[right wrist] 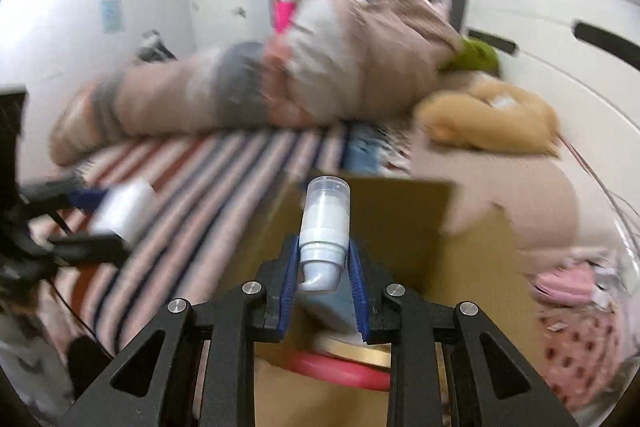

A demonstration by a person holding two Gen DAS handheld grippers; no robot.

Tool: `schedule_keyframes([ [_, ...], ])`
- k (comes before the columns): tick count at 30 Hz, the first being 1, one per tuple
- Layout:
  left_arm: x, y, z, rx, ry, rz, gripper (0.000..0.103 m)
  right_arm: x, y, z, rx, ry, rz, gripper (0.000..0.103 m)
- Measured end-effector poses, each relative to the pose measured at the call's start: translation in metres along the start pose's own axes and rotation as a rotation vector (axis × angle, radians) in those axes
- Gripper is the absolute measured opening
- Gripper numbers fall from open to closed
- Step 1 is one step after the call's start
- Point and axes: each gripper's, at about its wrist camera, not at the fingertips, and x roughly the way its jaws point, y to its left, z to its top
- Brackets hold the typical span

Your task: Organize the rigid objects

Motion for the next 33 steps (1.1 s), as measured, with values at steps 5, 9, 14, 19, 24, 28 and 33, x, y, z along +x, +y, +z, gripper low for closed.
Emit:
schedule_keyframes([
  [5,0.063,-0.034,0.031,0.086,0.099,-0.026,0.055,0.025,-0.039,-0.009,-0.046,0.079,-0.075,0.02],
  [9,0.105,-0.045,0.037,0.123,0.194,0.032,0.055,0.04,-0.048,-0.012,-0.087,0.104,-0.103,0.02],
  [14,0.123,-0.052,0.028,0.154,0.254,0.045,0.055,0.042,-0.055,-0.023,-0.071,0.087,-0.063,0.021],
  [19,0.125,-0.052,0.027,0.163,0.256,0.076,0.055,0.039,-0.061,-0.023,-0.043,0.065,-0.032,0.021],
  [24,0.122,-0.053,0.027,0.164,0.248,0.096,0.057,0.035,-0.063,-0.024,-0.025,0.052,-0.015,0.025],
  [28,0.111,-0.05,0.029,0.137,0.214,0.097,0.065,0.031,-0.064,-0.024,-0.016,0.05,-0.011,0.027],
  [33,0.078,-0.044,0.032,0.092,0.124,0.105,0.075,0.021,-0.061,-0.02,-0.014,0.032,0.028,0.037],
])
